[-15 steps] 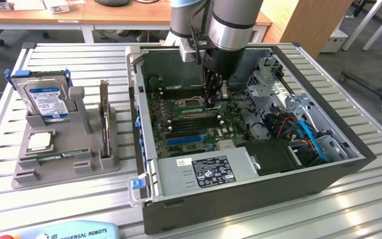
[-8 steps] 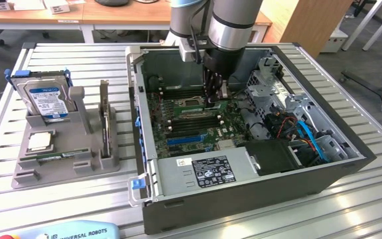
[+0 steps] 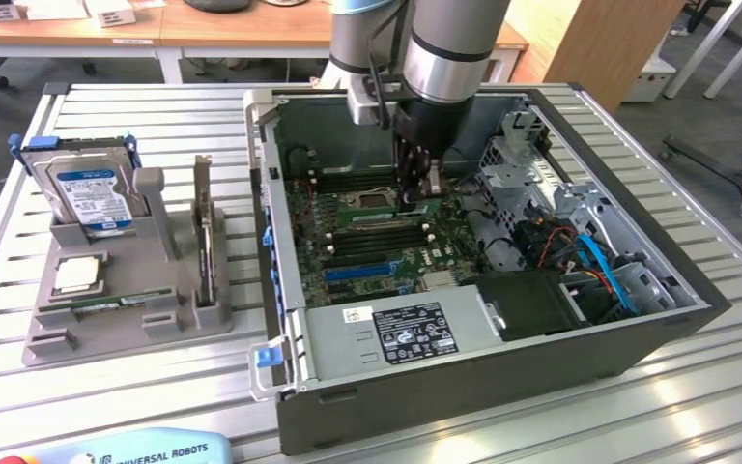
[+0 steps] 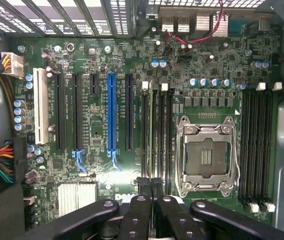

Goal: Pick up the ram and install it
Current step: 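Insert the ram into the slot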

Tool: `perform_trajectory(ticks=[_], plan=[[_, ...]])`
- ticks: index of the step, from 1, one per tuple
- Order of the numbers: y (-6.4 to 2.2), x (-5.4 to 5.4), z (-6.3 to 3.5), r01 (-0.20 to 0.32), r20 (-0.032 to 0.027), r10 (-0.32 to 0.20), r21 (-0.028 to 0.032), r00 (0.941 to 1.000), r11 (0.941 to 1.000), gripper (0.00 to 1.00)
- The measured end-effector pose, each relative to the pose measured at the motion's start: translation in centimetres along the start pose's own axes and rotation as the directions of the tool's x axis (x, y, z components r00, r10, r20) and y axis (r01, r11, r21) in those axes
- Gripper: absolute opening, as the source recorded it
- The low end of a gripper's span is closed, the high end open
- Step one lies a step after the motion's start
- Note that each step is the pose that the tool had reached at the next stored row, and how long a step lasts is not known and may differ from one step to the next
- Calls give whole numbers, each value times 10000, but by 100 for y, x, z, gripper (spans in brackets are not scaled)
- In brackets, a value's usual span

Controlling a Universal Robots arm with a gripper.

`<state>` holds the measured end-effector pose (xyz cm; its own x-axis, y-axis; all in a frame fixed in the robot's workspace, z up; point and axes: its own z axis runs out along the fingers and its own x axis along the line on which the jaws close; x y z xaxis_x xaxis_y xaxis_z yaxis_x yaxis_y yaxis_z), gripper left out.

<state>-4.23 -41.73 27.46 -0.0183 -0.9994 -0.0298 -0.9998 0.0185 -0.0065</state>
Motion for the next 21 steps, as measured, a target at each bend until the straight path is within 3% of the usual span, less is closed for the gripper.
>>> perform_trajectory(ticks=[21], plan=[[1,-31,69,-5,1,5,10,10000,10000,12]])
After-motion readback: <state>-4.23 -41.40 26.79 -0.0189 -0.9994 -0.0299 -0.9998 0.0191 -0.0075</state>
